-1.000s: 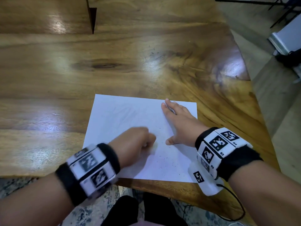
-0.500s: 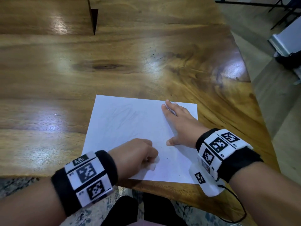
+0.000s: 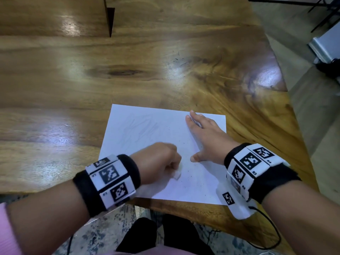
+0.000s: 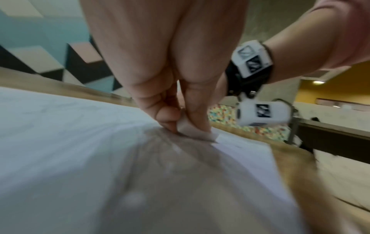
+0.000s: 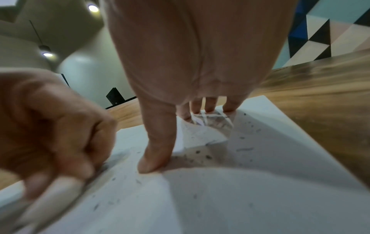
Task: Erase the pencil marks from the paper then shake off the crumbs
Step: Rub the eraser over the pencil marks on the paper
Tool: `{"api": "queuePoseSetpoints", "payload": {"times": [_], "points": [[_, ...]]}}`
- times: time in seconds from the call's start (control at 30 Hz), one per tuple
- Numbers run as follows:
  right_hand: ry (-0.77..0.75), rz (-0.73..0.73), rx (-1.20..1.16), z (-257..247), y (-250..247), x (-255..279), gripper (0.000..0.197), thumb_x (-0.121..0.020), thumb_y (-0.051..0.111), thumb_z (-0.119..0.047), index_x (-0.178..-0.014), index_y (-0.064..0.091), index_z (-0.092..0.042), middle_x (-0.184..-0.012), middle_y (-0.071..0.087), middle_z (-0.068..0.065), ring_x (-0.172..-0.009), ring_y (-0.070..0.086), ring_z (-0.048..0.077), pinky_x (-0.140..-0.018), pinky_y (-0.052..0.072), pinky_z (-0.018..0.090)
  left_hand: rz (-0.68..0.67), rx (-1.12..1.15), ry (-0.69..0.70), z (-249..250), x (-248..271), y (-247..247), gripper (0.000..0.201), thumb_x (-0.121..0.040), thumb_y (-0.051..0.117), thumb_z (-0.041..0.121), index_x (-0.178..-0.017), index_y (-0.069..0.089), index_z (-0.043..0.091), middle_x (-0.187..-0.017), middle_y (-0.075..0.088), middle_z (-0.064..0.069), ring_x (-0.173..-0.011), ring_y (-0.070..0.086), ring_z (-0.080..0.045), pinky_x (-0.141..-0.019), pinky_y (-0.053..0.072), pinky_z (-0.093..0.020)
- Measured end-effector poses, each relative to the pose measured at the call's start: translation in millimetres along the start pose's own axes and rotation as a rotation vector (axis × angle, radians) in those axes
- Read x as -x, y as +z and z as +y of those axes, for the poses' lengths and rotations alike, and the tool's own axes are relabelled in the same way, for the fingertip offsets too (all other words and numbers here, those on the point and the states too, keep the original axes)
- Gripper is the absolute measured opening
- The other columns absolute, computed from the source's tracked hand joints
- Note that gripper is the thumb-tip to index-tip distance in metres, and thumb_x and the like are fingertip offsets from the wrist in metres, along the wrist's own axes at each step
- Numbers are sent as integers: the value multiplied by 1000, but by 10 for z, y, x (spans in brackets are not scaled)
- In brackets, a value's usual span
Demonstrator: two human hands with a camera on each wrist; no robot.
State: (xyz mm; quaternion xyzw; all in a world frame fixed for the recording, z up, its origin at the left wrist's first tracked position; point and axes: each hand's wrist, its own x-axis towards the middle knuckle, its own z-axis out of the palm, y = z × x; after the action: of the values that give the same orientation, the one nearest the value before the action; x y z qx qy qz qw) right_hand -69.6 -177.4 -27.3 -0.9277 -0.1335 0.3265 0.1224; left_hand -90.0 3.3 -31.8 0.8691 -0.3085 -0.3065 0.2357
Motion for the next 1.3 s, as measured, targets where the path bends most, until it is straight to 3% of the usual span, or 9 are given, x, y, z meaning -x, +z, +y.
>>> {"api": "queuePoseSetpoints", "payload": {"times": [0.1,0.17,0.27,0.47,0.57,0.73,0.87,1.07,1.3], "points": [[4,-4,5,-5,-3,3,111,-79,74,-34,-151,-11,-21,-156,-22,-10,-144,-13,11,-114,7,26,21,37,-13,-40,-3,-8,10,-83,55,4,-84,65,5,-71,52,8,-79,53,-21,-56,32,-10],[9,-4,7,-5,-6,5,111,-79,74,-34,-151,-11,-21,-156,-22,-10,-144,-13,11,-114,7,26,10,44,-10,-79,146,18,9,-80,60,4,-76,66,10,-79,57,1,-72,55,-14,-63,36,-14],[6,-1,16,-9,-8,0,111,-79,73,-34,-151,-11,-19,-156,-22,-9,-144,-13,11,-114,6,25,-93,80,-10,-118,344,12,13,-78,60,-3,-74,65,8,-79,50,4,-65,51,2,-61,38,-2],[21,-8,24,-32,10,-15,112,-79,73,-35,-150,-12,-18,-156,-24,-8,-144,-16,13,-114,5,26,127,74,-8,-15,50,-40,8,-78,56,3,-76,63,1,-74,49,0,-70,53,-16,-63,42,-19],[28,-7,25,-33,11,-14,112,-79,74,-34,-150,-12,-19,-156,-24,-8,-144,-16,12,-114,6,27,40,-4,64,-94,184,18,10,-77,58,3,-73,64,10,-75,50,4,-70,54,-13,-65,43,-22],[24,-12,17,-30,13,-3,111,-80,73,-33,-150,-12,-20,-155,-24,-9,-144,-16,11,-114,7,27,-13,9,67,-211,359,73,15,-78,58,-3,-77,66,10,-77,49,9,-67,53,-2,-65,36,-3],[21,-15,28,-28,1,-1,111,-80,73,-33,-150,-12,-19,-156,-24,-8,-144,-15,12,-114,6,25,93,23,100,-114,173,10,15,-74,59,2,-68,66,14,-79,57,-2,-69,57,-18,-63,43,-23],[18,-18,13,-36,-9,1,111,-80,73,-32,-150,-12,-19,-155,-24,-9,-144,-16,11,-114,7,25,-28,54,38,-252,424,32,14,-77,63,2,-71,64,15,-69,42,19,-63,43,12,-60,31,-2],[32,-71,128,-89,35,42,132,-68,77,-48,-146,-25,-16,-150,-37,-2,-141,-27,16,-113,-6,27,75,73,4,-53,42,-15,10,-79,66,21,-75,62,12,-69,42,12,-62,43,1,-57,27,-10]]}}
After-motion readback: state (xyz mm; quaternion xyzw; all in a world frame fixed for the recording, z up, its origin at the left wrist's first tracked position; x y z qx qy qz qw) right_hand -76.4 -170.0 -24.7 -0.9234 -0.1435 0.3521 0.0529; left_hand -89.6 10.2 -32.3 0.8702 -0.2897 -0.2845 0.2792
